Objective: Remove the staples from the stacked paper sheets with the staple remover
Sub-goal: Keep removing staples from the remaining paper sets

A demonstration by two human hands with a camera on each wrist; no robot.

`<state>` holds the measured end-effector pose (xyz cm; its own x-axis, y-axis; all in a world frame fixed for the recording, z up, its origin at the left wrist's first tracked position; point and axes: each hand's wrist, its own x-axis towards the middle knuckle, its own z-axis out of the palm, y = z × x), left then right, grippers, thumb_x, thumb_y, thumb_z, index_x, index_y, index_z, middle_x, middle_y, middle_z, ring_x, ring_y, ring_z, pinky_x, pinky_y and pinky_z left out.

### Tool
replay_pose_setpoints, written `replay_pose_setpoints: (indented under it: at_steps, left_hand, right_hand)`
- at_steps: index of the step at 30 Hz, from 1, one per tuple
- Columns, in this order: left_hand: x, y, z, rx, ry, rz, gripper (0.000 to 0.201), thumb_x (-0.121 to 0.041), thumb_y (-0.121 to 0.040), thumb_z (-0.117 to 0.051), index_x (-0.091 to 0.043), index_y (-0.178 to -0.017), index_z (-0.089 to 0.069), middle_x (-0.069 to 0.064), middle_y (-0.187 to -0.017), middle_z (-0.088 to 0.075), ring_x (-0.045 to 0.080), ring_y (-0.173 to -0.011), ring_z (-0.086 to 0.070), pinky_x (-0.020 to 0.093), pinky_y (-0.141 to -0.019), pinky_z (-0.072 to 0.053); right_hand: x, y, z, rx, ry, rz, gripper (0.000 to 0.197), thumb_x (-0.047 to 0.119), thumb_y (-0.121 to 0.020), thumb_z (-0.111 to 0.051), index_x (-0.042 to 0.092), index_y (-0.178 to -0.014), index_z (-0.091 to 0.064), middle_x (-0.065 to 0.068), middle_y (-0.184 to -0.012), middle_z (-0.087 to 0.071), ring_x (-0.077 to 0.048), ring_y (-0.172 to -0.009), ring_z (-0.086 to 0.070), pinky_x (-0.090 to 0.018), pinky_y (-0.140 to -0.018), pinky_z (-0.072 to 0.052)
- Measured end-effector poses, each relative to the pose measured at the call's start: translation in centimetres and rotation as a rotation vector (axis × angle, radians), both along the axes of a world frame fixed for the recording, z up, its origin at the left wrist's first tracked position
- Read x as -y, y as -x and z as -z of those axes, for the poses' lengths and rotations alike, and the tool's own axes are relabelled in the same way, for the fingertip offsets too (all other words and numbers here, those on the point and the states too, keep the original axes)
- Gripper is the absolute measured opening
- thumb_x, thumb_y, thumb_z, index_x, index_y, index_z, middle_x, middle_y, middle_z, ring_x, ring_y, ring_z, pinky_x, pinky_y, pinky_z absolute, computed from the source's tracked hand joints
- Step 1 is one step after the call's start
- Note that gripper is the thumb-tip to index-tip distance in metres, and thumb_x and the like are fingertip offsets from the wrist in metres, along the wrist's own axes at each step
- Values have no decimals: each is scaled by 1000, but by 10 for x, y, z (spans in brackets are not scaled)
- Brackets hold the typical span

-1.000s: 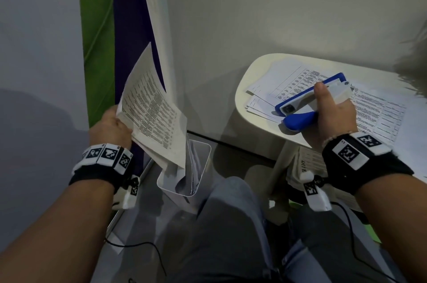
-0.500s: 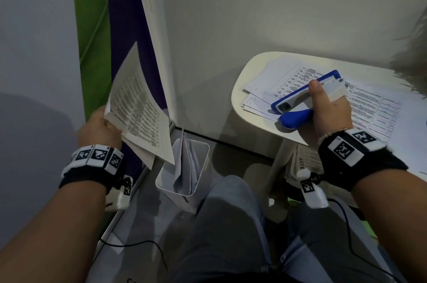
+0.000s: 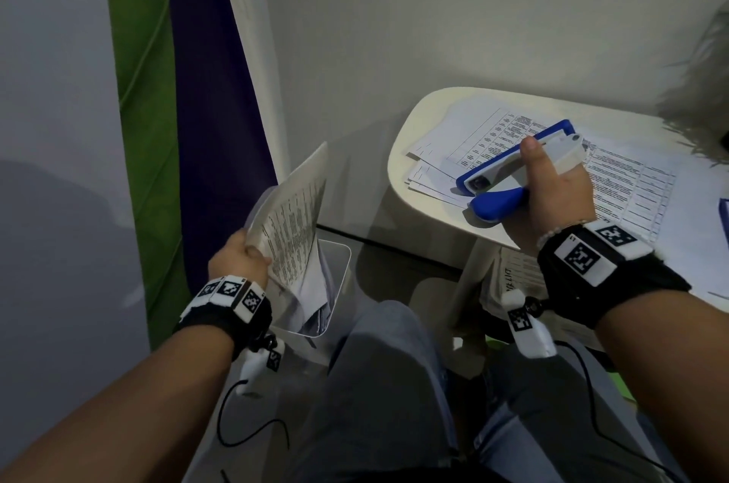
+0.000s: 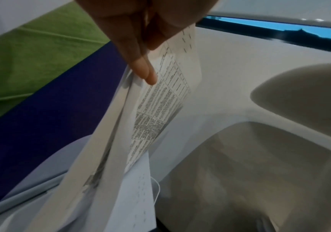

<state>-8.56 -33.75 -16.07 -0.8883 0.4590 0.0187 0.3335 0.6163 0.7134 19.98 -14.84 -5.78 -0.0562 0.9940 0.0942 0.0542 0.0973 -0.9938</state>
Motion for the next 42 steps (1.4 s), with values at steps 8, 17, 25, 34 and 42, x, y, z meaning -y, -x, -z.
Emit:
replay_pose_setpoints:
  at_steps: [8,17,25,34,42]
  left_hand:
    - [0,22,14,116,358,18,38,-33,-99,-34,-4,-107,-58,17,-97,-60,30,-81,-55,32,-71,-44]
    - [-18,22,29,196,393,88,34,-27,-95,-48,-4,-118,-56,18,-106,-61,33,-93,-58,37,-85,-49]
    - [-47,-19,-16,85,499,263,76,-26,-84,-66,-11,-145,-24,16,-142,-34,33,-124,-42,38,-97,-40]
    - [-142,-90,-138,-251,183,626,42,-38,-92,-51,-19,-129,-53,4,-132,-50,22,-118,-50,30,-98,-37]
    - [-196,-89,-139,-383,700,753,45,-62,-75,-52,-23,-94,-62,4,-109,-62,30,-93,-60,44,-89,-47]
  right_hand:
    - [2,4,-2,-46,34,-40,41,67,-62,-61,30,-79,-55,6,-82,-63,-20,-86,-63,-50,-92,-50]
    - [-4,3,6,-180,57,-82,62,82,-35,-72,33,-72,-61,6,-79,-65,-28,-91,-65,-55,-92,-50]
    - [-2,3,5,-228,72,-66,31,50,-73,-70,23,-80,-55,2,-79,-62,-18,-78,-63,-41,-78,-54]
    - [-5,0,3,-405,184,-63,24,43,-84,-64,20,-88,-55,-2,-87,-63,-18,-81,-66,-41,-81,-56]
    - [-6,-1,-3,-451,218,-41,28,44,-75,-65,20,-88,-59,-9,-97,-63,-29,-93,-63,-54,-95,-49]
